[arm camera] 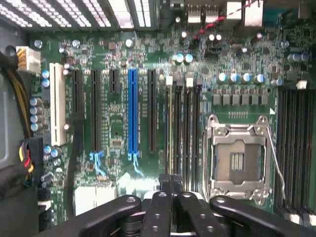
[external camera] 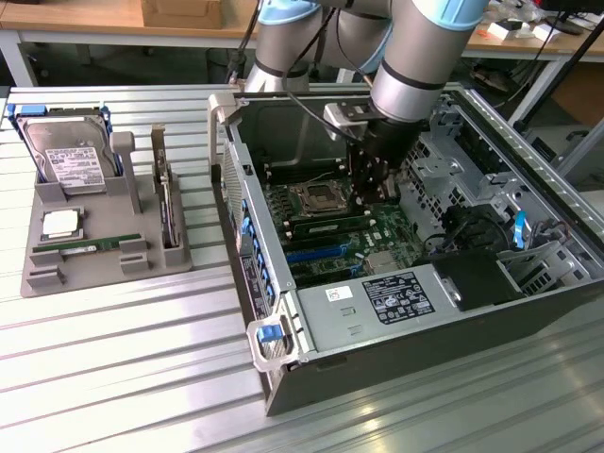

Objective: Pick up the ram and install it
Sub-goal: 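Insert the ram into the slot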

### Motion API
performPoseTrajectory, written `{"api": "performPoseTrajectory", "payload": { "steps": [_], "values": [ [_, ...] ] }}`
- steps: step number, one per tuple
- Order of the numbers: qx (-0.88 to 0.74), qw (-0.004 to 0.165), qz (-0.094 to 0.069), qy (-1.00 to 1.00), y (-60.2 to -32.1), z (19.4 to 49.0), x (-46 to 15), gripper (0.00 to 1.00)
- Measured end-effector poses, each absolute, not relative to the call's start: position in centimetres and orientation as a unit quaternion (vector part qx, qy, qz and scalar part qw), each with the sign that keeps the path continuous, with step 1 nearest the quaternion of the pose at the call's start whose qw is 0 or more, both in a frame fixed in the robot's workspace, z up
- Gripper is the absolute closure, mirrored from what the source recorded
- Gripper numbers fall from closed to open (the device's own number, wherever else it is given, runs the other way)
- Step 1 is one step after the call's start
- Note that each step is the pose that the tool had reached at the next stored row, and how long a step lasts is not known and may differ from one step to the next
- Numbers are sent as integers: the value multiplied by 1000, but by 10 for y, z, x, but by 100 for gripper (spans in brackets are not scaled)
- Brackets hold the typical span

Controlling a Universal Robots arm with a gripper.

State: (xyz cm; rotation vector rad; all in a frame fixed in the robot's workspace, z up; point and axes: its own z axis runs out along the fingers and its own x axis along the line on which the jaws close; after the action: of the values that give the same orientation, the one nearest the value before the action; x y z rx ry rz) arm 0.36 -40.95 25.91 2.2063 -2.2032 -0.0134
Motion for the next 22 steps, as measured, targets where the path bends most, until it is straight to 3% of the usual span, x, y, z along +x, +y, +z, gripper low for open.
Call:
{"api": "performPoseTrajectory", "payload": {
  "steps": [12, 22],
  "values": [
    [708, 17, -10, -706, -410, 259, 54, 89],
    [708, 17, -10, -706, -410, 278, 80, 89]
  ]
}}
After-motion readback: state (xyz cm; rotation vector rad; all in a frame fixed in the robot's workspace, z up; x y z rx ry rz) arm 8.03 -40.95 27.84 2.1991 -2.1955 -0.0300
